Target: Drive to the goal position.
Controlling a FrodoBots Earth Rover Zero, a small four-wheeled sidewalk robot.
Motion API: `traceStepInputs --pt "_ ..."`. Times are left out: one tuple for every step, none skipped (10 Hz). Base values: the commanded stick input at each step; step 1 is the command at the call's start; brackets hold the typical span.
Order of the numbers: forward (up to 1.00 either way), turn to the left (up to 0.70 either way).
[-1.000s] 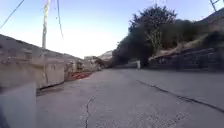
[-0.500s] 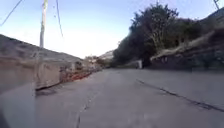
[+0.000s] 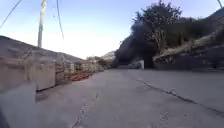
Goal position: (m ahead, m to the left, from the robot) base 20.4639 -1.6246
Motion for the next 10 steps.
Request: traceStepInputs --pt "0.70 0.00" --pt "0.70 0.00" --pt "0.70 0.00" --pt "0.70 0.00" --pt "0.70 0.00" --pt "0.70 0.00" --pt "0.70 0.00" --pt "0.70 0.00" --pt "0.70 0.00" --pt "0.70 0.00"
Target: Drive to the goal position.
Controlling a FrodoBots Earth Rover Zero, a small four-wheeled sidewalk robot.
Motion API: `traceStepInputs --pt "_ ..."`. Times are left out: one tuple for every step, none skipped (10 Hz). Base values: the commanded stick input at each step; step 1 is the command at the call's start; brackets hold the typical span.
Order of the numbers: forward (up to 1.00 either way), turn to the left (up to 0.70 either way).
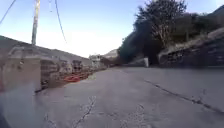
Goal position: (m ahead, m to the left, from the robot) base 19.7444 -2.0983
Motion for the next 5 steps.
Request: traceStepInputs --pt "0.70 0.00" --pt "0.70 0.00" --pt "0.70 0.00" --pt "0.70 0.00" --pt "0.70 0.00"
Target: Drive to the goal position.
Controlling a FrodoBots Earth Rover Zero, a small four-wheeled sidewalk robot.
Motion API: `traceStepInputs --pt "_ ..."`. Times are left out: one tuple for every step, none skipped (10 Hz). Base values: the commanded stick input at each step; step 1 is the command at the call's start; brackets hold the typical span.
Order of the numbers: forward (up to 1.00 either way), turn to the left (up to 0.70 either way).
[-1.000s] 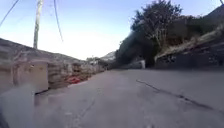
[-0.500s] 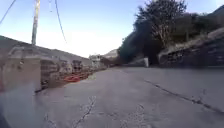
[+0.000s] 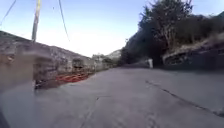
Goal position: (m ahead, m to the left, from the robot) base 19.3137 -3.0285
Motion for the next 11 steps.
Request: traceStepInputs --pt "0.70 0.00" --pt "0.70 0.00" --pt "0.70 0.00" --pt "0.70 0.00" --pt "0.70 0.00" --pt "0.70 0.00" --pt "0.70 0.00" --pt "0.70 0.00" --pt "0.70 0.00" --pt "0.70 0.00" --pt "0.70 0.00"
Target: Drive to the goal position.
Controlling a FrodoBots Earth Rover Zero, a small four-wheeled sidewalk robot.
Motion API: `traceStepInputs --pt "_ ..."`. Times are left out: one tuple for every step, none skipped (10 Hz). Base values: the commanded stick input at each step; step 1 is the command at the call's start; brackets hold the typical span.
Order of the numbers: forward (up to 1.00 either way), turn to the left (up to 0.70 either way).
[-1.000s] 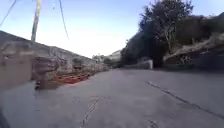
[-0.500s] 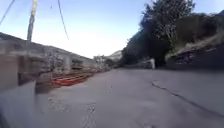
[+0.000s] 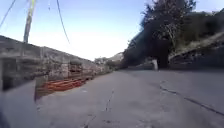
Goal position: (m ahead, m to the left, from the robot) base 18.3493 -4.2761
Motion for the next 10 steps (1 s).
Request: traceStepInputs --pt "0.70 0.00" --pt "0.70 0.00" --pt "0.70 0.00" --pt "0.70 0.00" --pt "0.70 0.00" --pt "0.70 0.00" --pt "0.70 0.00" --pt "0.70 0.00" --pt "0.70 0.00" --pt "0.70 0.00"
